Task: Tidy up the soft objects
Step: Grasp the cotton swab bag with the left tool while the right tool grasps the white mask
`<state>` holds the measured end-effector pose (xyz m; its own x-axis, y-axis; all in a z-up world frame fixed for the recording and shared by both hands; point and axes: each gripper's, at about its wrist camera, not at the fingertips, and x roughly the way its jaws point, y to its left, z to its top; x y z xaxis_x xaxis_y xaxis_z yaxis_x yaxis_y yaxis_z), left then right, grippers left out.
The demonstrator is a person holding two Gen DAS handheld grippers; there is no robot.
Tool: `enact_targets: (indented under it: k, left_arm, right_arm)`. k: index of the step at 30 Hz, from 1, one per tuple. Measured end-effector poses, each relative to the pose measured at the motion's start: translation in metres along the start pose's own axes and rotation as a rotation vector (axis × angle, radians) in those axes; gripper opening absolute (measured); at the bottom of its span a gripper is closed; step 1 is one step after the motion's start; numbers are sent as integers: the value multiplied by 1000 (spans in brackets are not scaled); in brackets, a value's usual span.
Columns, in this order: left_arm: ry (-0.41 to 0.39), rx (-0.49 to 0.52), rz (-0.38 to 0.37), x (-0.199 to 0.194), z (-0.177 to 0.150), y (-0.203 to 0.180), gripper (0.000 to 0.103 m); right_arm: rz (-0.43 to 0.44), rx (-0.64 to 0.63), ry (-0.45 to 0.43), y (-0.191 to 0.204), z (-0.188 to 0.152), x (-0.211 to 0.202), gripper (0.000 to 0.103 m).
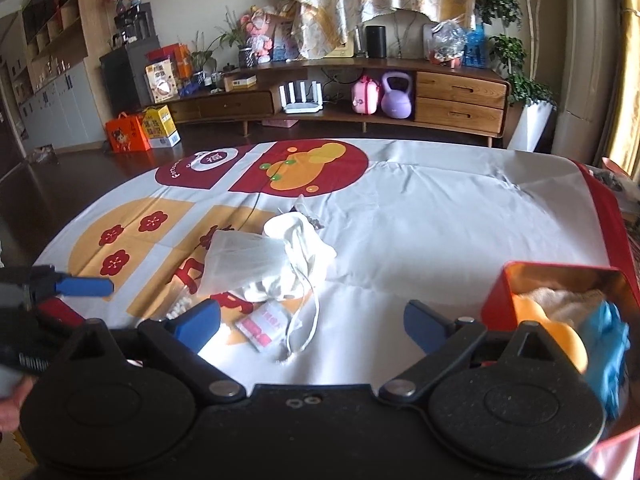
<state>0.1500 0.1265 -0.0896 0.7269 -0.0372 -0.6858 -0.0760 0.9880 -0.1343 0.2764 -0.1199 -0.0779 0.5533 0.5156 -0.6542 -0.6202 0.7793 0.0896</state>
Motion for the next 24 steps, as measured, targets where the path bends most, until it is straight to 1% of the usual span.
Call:
enact_targets:
  k: [2, 8, 13, 16, 24]
  left_arm:
    - [13, 6, 8, 7, -3, -1, 101]
    - [48, 10, 11, 28, -6, -4, 101]
    - [77, -15, 7, 46, -4, -4, 101]
    - [83, -24, 16, 55, -5, -5, 101]
    - [97, -36, 35, 69, -8, -5, 101]
  right_arm:
    - [5, -12, 5, 3, 5, 10, 96]
    - [18, -76, 22, 16, 19, 40, 90]
    - [32, -129, 37, 25, 29, 65, 84]
    - [40, -143, 46, 29, 34, 78, 82]
    - [44, -133, 73, 31, 35, 107, 74]
